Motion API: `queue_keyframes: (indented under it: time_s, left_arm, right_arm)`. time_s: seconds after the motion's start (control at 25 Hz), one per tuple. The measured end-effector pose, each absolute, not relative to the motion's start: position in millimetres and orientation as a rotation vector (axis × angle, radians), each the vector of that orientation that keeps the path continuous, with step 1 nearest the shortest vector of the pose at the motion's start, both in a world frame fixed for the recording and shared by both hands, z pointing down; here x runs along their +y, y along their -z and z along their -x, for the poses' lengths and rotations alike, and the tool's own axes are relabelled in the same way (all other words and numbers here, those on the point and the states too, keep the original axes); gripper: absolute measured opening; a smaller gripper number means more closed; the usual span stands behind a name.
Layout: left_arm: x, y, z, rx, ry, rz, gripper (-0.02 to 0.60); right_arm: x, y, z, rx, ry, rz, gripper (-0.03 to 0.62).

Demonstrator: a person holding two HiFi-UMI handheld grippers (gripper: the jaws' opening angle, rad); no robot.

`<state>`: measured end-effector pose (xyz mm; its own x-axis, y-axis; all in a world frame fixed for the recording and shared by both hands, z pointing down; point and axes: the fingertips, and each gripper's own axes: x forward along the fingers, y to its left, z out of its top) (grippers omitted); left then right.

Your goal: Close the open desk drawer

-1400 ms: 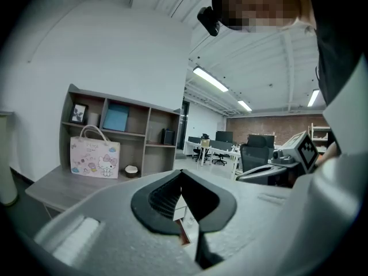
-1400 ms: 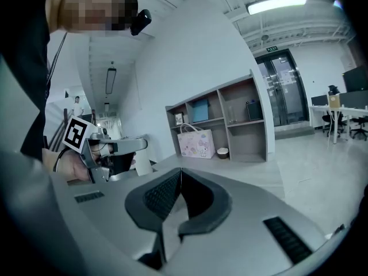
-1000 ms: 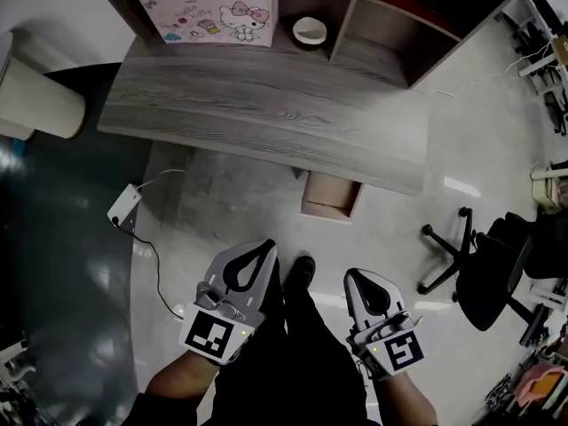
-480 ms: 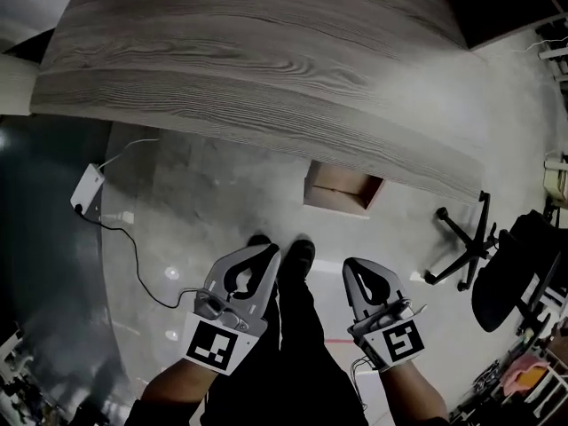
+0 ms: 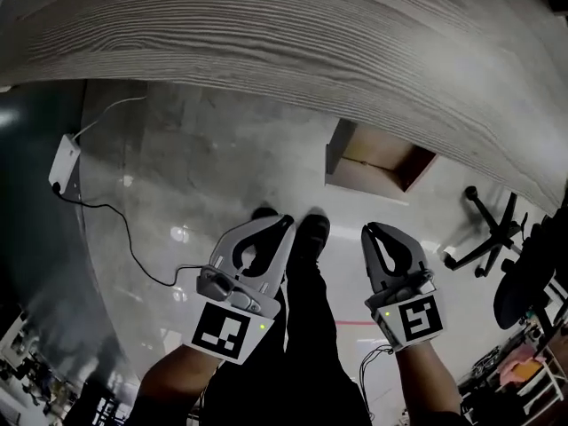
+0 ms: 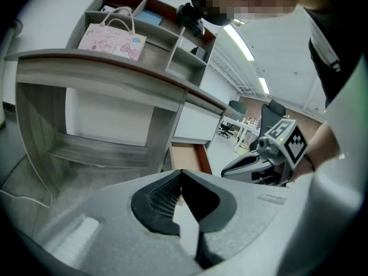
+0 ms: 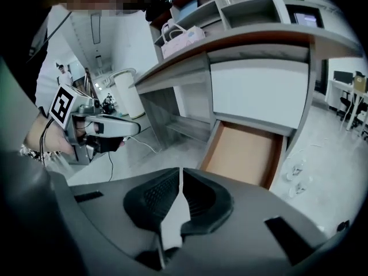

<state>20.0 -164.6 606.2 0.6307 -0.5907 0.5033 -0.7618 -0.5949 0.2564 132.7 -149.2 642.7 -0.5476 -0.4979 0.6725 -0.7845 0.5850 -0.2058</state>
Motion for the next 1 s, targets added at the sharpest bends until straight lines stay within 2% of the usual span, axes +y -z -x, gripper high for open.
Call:
queue_keyframes:
  time_s: [0.32,0.48,0.72,1.0]
  left_arm:
    - [-173.5,-651.6,-39.0,-1.071,-0.514,-2.385,0.008]
    - [-172.4,-659.8,-43.5,-1.053,-0.533,-2.376,0.008]
    - [-171.3,-662.0,-50.4,-1.039,-0.527,-2.382,0.008]
    - [-172.5,-665.4,-49.0,-1.057,-0.497,-2.356,0.008]
  right_arm:
    - [-154.4,-694.7,-134.5,-2.219,-0.571,-0.965,0.043]
    - [-157.5,-721.2,-143.9,-2.111,-0.343,-0.854,0.099]
    - [-156.3,-750.6,-154.8,-1.932,0.039,-0.616,0.150]
    - [-156.3,-780.9,-161.9,-1.738,0.224,-0.479,0.167]
